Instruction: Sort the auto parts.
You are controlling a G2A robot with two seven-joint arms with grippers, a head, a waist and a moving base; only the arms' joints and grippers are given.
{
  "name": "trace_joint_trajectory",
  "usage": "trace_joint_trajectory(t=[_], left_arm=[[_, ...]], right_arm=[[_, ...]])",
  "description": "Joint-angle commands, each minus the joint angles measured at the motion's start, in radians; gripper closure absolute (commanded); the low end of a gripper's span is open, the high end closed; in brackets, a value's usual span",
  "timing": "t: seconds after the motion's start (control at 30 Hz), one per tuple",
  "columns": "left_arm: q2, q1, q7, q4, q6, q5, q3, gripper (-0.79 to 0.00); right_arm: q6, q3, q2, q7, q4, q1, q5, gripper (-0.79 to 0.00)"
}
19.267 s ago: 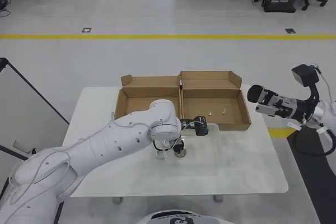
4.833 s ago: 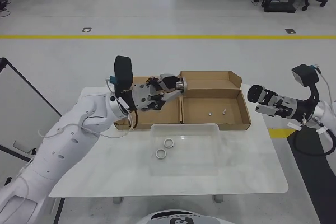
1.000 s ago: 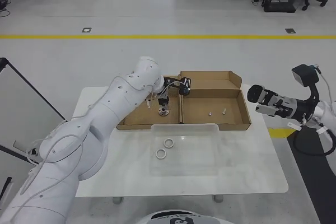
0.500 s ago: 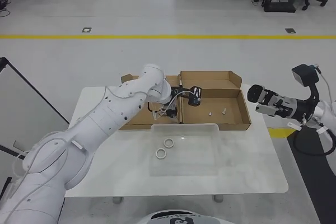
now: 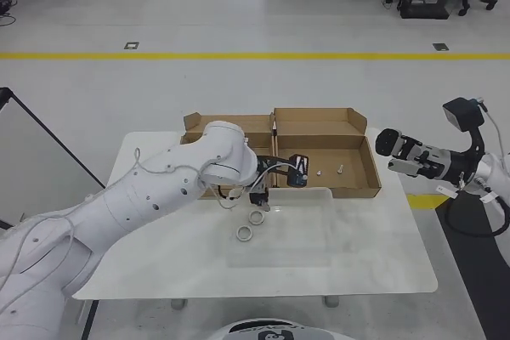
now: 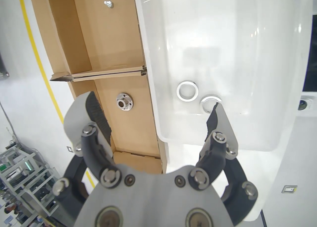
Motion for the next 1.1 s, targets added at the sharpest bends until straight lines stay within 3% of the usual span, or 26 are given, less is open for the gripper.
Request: trace_joint_trajectory(t=[0.0, 0.27, 0.67, 0.77, 1.0, 1.07], left_arm=[[0.002, 0.001, -0.003, -0.003, 0.003, -0.007, -0.001, -0.785], [-0.002, 0.026, 0.016, -0.003, 0.013, -0.002, 0.011, -0.785], [-0.058, -0.006, -0.094, 0.041, 0.094, -0.150, 0.047, -0.785], [-0.064, -0.017, -0.098, 0.052, 0.098, -0.152, 0.075, -0.680], [-0.070, -0.036, -0.086, 0.070, 0.087, -0.148, 0.140, -0.653], [-0.071, -0.037, -0.086, 0.079, 0.087, -0.143, 0.155, -0.610]], right_arm=[[0.000, 0.000, 0.000, 0.000, 0.000, 0.000, 0.000, -0.785], [0.000, 0.000, 0.000, 0.000, 0.000, 0.000, 0.000, -0.785], [0.000, 0.000, 0.000, 0.000, 0.000, 0.000, 0.000, -0.785], [0.000, 0.000, 0.000, 0.000, 0.000, 0.000, 0.000, -0.785], [0.000, 0.000, 0.000, 0.000, 0.000, 0.000, 0.000, -0.785], [0.000, 0.000, 0.000, 0.000, 0.000, 0.000, 0.000, -0.785]])
